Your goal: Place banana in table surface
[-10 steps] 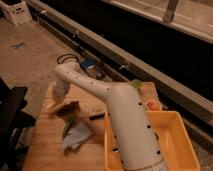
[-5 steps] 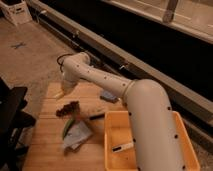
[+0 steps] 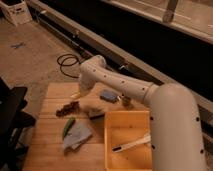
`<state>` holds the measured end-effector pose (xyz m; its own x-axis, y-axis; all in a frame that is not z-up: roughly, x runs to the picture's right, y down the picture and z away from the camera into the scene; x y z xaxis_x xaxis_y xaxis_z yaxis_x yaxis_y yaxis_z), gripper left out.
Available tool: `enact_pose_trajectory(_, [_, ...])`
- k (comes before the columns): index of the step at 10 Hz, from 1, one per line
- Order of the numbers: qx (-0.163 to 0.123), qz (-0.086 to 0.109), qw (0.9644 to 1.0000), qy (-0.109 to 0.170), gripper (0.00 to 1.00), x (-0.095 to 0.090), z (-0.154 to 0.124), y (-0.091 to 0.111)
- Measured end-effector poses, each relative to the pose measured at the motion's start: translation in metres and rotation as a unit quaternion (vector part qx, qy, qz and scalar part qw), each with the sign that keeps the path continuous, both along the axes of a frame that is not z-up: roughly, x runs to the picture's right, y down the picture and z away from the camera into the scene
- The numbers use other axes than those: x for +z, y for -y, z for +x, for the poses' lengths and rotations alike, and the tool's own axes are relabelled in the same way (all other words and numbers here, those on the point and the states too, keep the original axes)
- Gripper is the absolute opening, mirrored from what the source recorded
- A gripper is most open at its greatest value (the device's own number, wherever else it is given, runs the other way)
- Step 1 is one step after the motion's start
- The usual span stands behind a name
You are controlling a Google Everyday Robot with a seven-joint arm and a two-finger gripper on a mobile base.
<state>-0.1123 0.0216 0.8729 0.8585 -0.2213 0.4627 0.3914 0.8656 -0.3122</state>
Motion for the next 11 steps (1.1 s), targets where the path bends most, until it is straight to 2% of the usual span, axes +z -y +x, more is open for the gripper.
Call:
enact_pose_trajectory(2, [0.034,-0.021,0.9982,-0.045,0.30,0.010,0.034,-0.017])
enact_pose_trajectory(4, [0.057,-0.051,0.9940,-0.079,0.51,0.023,0.052,-0.042])
enact_pose_trajectory(6, [0.078,-0.070,0.9900,-0.095,0.69,0.029,0.054,-0.061])
enact_pose_trajectory(7, [0.081,-0.061,0.9909,-0.089,0.78,0.031,0.050,-0.062])
enact_pose_trajectory(11, [0.080,-0.058,0.9914,-0.086,0.80,0.032,0.047,-0.062])
